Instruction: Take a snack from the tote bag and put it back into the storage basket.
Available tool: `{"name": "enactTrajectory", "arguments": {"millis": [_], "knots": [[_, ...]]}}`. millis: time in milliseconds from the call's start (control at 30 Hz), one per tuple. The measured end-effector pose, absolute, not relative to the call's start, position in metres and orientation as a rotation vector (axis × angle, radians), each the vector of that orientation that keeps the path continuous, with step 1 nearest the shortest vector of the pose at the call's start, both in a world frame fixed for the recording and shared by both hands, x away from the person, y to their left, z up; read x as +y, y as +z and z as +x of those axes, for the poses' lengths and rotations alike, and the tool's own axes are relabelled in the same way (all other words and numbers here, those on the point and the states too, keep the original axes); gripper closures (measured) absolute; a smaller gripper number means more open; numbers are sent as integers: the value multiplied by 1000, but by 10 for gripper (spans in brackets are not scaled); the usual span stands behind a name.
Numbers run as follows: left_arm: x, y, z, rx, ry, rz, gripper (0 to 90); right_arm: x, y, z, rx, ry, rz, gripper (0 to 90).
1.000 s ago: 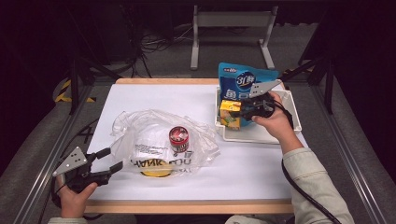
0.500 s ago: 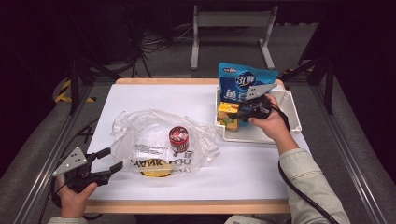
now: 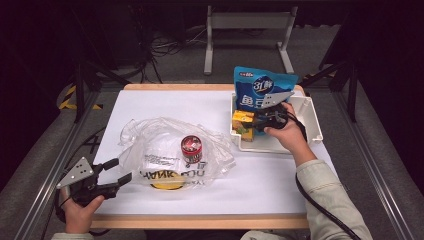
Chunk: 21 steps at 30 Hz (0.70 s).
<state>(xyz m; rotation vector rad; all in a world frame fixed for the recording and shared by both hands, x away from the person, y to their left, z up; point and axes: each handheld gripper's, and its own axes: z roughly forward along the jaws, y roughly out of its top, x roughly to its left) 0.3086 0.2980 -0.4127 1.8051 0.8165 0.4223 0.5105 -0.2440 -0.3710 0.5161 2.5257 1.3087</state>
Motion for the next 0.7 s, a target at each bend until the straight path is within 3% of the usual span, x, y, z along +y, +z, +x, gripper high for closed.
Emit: {"name": "enactTrajectory", "arguments": {"millis": [700], "knots": [[298,-413,308,817,421,1803,271,-248,-378,512,2537,1337,492,510]]}}
